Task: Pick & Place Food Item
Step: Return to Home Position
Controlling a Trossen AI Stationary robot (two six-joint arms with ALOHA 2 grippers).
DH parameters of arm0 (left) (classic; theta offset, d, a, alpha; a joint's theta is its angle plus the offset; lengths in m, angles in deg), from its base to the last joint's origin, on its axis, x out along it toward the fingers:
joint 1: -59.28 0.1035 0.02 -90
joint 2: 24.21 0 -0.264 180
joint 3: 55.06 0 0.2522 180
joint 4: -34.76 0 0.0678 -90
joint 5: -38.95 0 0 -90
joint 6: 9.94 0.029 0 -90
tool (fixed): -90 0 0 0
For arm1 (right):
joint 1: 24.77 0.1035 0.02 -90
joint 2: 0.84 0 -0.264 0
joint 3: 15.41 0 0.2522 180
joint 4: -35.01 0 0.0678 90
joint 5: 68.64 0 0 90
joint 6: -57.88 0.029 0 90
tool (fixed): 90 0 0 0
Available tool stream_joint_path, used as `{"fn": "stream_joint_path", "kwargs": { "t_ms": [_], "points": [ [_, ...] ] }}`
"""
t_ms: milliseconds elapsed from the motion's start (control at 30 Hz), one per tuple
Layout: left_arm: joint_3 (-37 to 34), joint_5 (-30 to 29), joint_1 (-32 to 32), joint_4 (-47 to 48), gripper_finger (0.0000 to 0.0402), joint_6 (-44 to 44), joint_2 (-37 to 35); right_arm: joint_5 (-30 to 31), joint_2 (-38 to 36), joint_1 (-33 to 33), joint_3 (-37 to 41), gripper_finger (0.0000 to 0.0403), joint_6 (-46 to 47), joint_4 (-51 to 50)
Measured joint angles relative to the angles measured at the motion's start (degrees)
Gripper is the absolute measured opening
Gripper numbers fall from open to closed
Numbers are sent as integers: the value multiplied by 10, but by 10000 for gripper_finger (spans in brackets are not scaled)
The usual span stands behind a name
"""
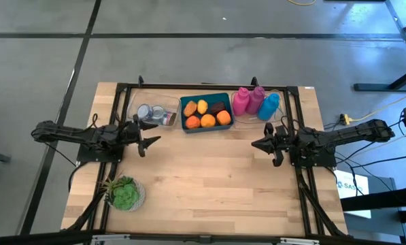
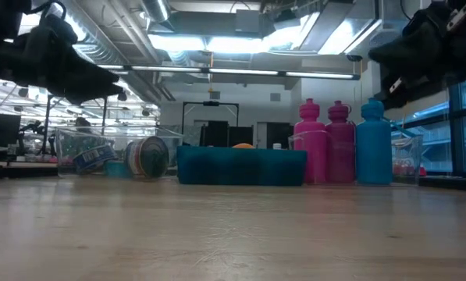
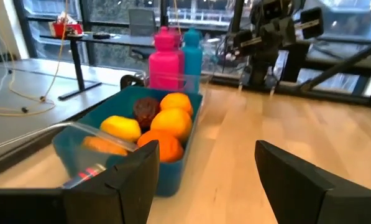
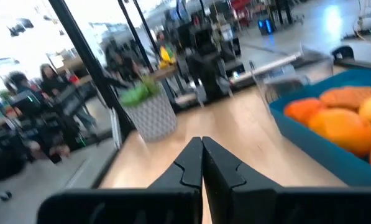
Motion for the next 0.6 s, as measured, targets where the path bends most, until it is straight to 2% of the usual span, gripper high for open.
{"fn": "stream_joint_path", "kwargs": {
  "t_ms": [167, 300, 433, 600],
  "points": [
    [-1, -9, 0, 0, 255, -51, 35, 0, 1, 0, 0, 6, 7, -72],
    [-1, -12, 0, 1, 255, -80, 60, 38, 1, 0, 0, 6, -3, -128],
    [-1, 3, 0, 3, 255, -74, 82, 43, 1, 2, 0, 6, 12, -124],
    [-1, 6, 0, 2, 255, -58, 102, -3, 1, 21, 0, 6, -119, -52]
  ]
}}
